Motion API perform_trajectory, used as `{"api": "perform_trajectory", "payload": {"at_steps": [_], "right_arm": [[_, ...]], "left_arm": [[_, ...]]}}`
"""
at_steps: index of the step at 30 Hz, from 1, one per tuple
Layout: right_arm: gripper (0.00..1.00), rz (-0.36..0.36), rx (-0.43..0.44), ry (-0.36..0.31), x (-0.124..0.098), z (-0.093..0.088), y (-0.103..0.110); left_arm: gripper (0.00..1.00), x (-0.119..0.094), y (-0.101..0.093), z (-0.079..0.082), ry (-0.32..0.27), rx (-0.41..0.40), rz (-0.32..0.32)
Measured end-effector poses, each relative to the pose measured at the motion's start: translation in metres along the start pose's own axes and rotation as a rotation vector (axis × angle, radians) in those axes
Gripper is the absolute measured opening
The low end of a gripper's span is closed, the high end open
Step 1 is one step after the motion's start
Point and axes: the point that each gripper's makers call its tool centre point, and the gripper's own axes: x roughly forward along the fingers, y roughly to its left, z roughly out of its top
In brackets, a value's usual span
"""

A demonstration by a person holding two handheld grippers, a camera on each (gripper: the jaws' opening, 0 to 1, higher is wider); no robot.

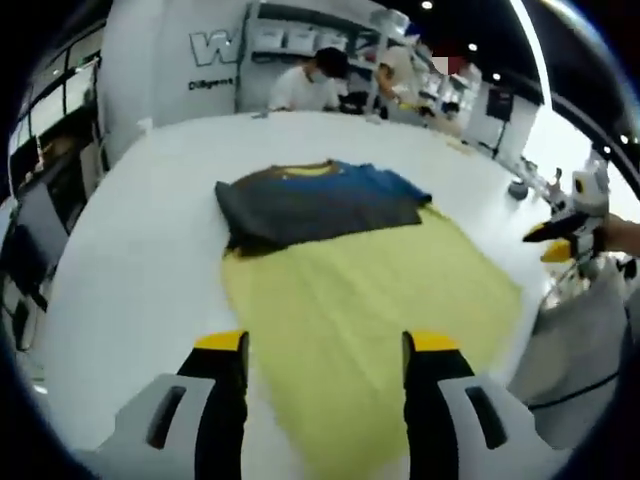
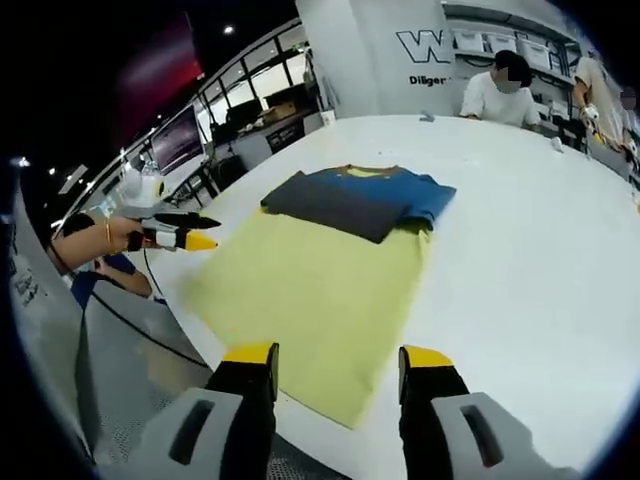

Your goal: Fold the garment on the visible template until the final outline fits inside the template.

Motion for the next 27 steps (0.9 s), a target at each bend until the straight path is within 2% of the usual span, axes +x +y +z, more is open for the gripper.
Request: {"api": "perform_trajectory", "payload": {"at_steps": [1,2,3,5,7,12,15,17,22,27], "right_arm": [[0.44,0.000,0.001,0.003,0.000,-0.001,0.000],[0.43,0.000,0.011,0.022,0.004,-0.012,-0.001],[0.43,0.000,0.011,0.029,0.006,-0.015,-0.001],[0.43,-0.001,0.009,0.041,0.007,-0.018,0.001],[0.43,0.000,0.009,0.062,0.008,-0.026,0.004],[0.41,-0.004,0.003,0.110,0.012,-0.042,0.004],[0.40,-0.013,-0.008,0.136,0.011,-0.048,0.002],[0.39,-0.014,-0.008,0.144,0.012,-0.052,-0.001],[0.33,-0.021,-0.041,0.182,0.012,-0.063,-0.007],[0.31,-0.036,-0.046,0.192,0.015,-0.069,-0.013]], "left_arm": [[0.56,-0.001,0.001,-0.002,0.004,0.001,0.002],[0.56,-0.004,0.009,-0.019,0.045,-0.006,0.012],[0.55,-0.007,0.009,-0.025,0.057,-0.019,0.015],[0.53,-0.008,0.010,-0.028,0.062,-0.031,0.019],[0.51,-0.013,0.013,-0.043,0.100,-0.052,0.034],[0.44,-0.021,0.017,-0.070,0.200,-0.020,0.055],[0.41,-0.023,0.019,-0.075,0.190,-0.030,0.068],[0.39,-0.026,0.014,-0.072,0.173,-0.050,0.064],[0.32,-0.032,0.012,-0.076,0.192,-0.038,0.068],[0.24,-0.038,0.010,-0.084,0.205,-0.086,0.069]]}}
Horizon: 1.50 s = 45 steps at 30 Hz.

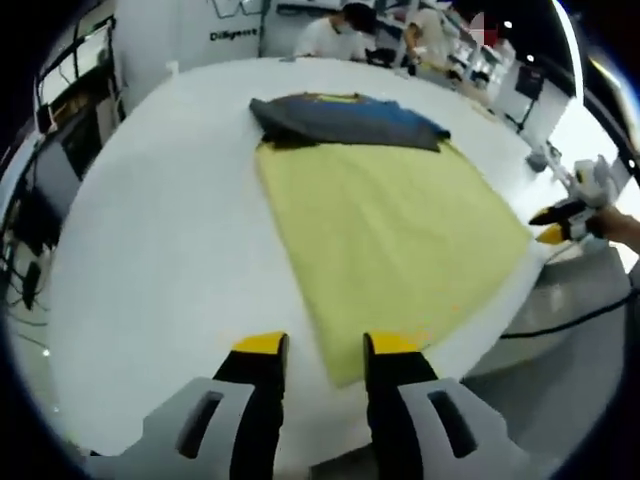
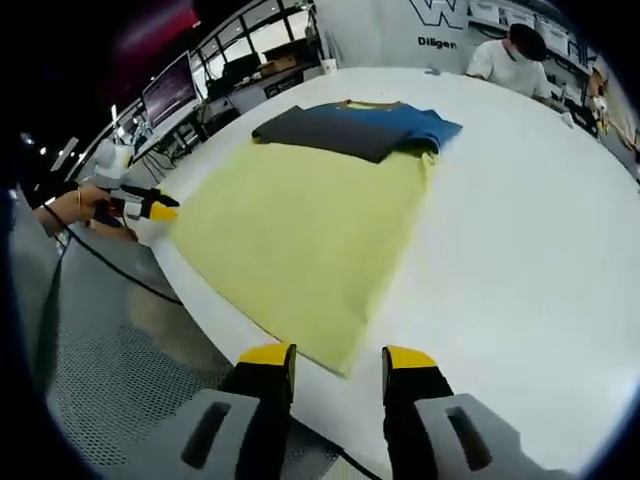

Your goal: Fold the garment on the visible template until the final outline fits inside the template.

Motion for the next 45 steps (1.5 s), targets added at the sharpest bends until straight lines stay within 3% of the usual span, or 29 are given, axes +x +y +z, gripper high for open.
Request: {"api": "perform_trajectory", "payload": {"at_steps": [6,10,13,16,19,22,25,29,32,41,43,45], "right_arm": [[0.22,-0.017,-0.005,0.012,0.002,-0.005,-0.005],[0.24,-0.003,0.012,0.008,0.002,-0.004,-0.002],[0.18,-0.024,0.027,-0.022,0.002,0.001,-0.008],[0.17,-0.010,0.056,-0.004,0.007,-0.002,-0.007],[0.10,-0.006,0.039,0.023,0.007,-0.005,-0.003],[0.05,0.001,0.065,0.027,0.005,-0.007,-0.003],[0.02,0.006,0.072,0.029,0.006,-0.007,-0.003],[0.00,0.014,0.072,0.033,0.008,-0.006,-0.004],[0.00,0.028,0.091,0.016,0.005,-0.004,-0.001],[0.00,0.051,0.097,-0.032,-0.012,0.011,0.003],[0.00,0.076,0.122,-0.055,-0.017,0.019,0.008],[0.00,0.095,0.120,-0.066,-0.024,0.026,0.015]], "left_arm": [[0.16,-0.003,0.001,-0.004,-0.011,-0.029,0.000],[0.10,-0.004,0.001,-0.002,-0.023,-0.086,-0.014],[0.06,-0.002,0.003,-0.006,-0.006,-0.053,-0.037],[0.03,-0.003,0.004,-0.008,-0.002,-0.081,-0.032],[0.03,-0.001,0.005,-0.012,0.001,-0.130,-0.040],[0.03,-0.001,0.004,-0.012,0.001,-0.122,-0.031],[0.03,0.000,0.003,-0.012,0.001,-0.117,-0.030],[0.02,0.001,0.004,-0.013,-0.002,-0.196,-0.042],[0.02,0.000,0.001,-0.012,-0.001,-0.194,-0.046],[0.02,-0.021,-0.011,0.010,-0.053,-0.185,-0.075],[0.02,-0.029,-0.011,0.018,-0.067,-0.166,-0.122],[0.01,-0.038,-0.012,0.024,-0.074,-0.136,-0.130]]}}
